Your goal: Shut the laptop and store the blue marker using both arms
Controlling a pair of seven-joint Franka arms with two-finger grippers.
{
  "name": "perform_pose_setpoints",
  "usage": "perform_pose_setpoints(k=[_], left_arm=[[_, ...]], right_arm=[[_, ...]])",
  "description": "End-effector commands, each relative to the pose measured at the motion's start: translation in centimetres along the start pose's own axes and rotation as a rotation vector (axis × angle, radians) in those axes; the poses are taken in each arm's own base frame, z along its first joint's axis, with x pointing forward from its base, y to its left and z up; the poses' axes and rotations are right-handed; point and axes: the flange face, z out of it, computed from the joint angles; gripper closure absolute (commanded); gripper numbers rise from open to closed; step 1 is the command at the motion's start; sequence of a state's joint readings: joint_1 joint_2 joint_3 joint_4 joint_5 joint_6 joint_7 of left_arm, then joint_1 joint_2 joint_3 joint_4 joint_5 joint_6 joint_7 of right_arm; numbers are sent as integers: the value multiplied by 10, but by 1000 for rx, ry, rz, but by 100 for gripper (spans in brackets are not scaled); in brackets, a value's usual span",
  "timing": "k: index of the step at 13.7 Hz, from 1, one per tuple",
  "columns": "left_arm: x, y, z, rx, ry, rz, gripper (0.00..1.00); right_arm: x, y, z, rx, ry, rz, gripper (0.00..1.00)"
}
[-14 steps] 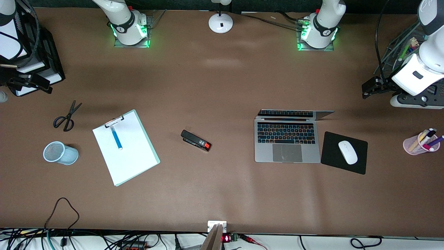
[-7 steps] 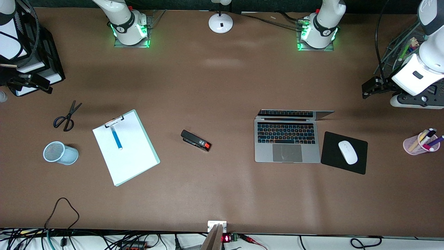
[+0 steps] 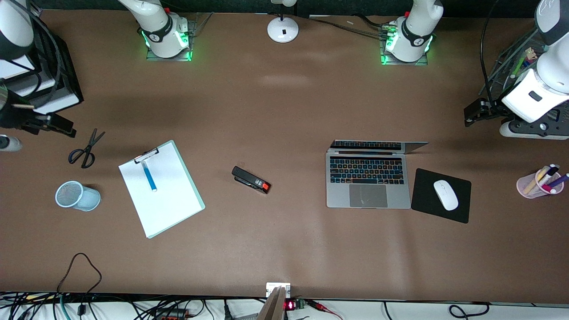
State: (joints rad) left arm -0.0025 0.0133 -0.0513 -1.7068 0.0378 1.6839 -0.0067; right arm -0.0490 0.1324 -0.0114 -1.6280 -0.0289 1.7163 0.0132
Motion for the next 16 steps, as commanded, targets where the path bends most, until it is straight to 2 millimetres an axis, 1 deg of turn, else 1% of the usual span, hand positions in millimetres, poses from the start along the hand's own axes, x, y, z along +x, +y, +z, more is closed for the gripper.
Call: perform_pose_setpoints(k=[1,3,4,5,6,9,10,11,13,14,15,16], left_arm=[[5,7,-3,-18,-11,26,89],[5,6,-2,-20,-13,23,94],[4,6,-1,-21,-22,24,94],[2,6,0,-22,-40,24,96],[-1,8,1,-23,-57,21,100],[-2,15,2,-22,-67,32,100],[-4,22,2,-23,-79,43,100],[-7,41,2,-36,-97,70,99],[-19,67,10,-61,-179,30,100],[-23,77,14,-71,-198,17,100],[-27,90,21,-69,-209,30,100],[-30,104,25,-64,-216,33,100]], right_arm=[[16,-14,24,16,-20,-33,0],[27,-22,41,14,-8,-46,0],[34,-28,54,14,-6,-56,0],[43,-29,67,14,3,-58,0],[51,-31,88,14,-1,-66,0],[72,-35,138,15,14,-201,0],[78,-36,152,15,20,-218,0],[81,-45,165,13,20,-235,0],[86,-66,188,0,24,-289,0],[87,-74,196,-14,23,-334,0],[88,-76,207,-15,10,-352,0],[88,-76,216,-13,2,-360,0]])
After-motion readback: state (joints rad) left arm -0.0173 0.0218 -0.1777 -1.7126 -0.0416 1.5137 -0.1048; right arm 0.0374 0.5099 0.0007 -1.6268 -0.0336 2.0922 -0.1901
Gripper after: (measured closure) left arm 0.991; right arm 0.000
